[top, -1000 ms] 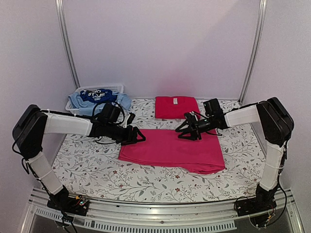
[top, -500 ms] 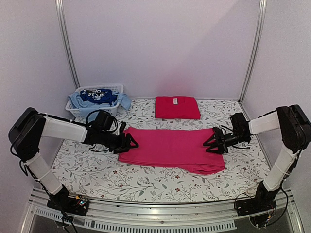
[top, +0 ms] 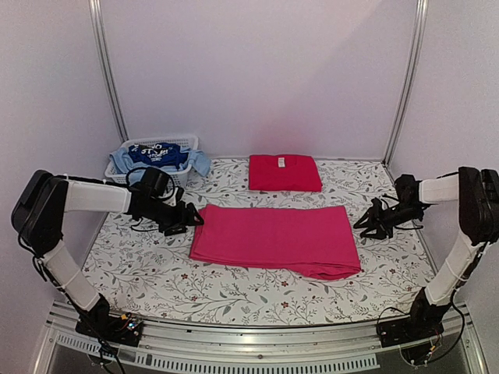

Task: Fold and stack the mixed laundry pile
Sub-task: Pick up the 1/2-rectangle-folded trousers from the center of the board.

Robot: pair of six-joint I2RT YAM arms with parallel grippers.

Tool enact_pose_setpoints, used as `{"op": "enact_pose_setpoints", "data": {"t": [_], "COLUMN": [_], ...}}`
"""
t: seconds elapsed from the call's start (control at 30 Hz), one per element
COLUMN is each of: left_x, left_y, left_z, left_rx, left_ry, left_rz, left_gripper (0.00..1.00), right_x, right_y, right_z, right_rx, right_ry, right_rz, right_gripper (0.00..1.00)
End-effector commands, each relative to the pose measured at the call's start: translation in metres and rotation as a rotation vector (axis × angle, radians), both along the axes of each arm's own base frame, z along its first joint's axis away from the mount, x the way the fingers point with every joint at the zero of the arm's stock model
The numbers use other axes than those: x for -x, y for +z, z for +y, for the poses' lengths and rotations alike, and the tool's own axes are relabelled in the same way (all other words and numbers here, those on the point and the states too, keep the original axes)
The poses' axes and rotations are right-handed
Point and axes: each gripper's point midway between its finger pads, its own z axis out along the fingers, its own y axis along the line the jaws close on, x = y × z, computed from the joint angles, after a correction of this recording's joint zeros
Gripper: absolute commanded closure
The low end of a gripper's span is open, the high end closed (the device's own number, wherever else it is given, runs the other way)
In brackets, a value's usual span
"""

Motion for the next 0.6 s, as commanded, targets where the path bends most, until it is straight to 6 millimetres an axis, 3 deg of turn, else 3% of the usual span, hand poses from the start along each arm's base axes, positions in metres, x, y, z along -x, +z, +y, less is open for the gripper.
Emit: {"op": "enact_pose_setpoints", "data": {"t": [0.0, 0.13, 0.27, 0.37, 0.47, 0.57], "left_x": [0.004, 0.004, 0.002, 0.000, -0.001, 0.003], "left_y": [-0.014, -0.024, -0.030, -0.036, -0.040, -0.042], "left_z": [-0.007, -0.010, -0.013, -0.012, -0.015, -0.022], "left_rx": [0.010, 0.030, 0.042, 0.036, 0.057, 0.090], "left_ry": [-0.045, -0.052, -0.053, -0.046, -0.054, -0.066], "left_rz": [0.040, 0.058, 0.062, 0.071, 0.079, 0.088], "left_gripper": [0.24, 0.26, 0.31, 0.33, 0.39, 0.49], "right_x": [0.012, 0.025, 0.023, 0.023, 0.020, 0.010], "right_y": [-0.022, -0.040, -0.042, -0.048, -0.037, -0.007], "right_z": [0.004, 0.011, 0.022, 0.026, 0.027, 0.024], "right_rx": [0.003, -0.018, -0.102, -0.130, -0.143, -0.151], "right_ry": [0.057, 0.077, 0.092, 0.097, 0.101, 0.082], "right_rz": [0.068, 0.106, 0.097, 0.117, 0.091, 0.019], "right_gripper": [0.59, 0.59, 0.62, 0.71, 0.97, 1.00]}}
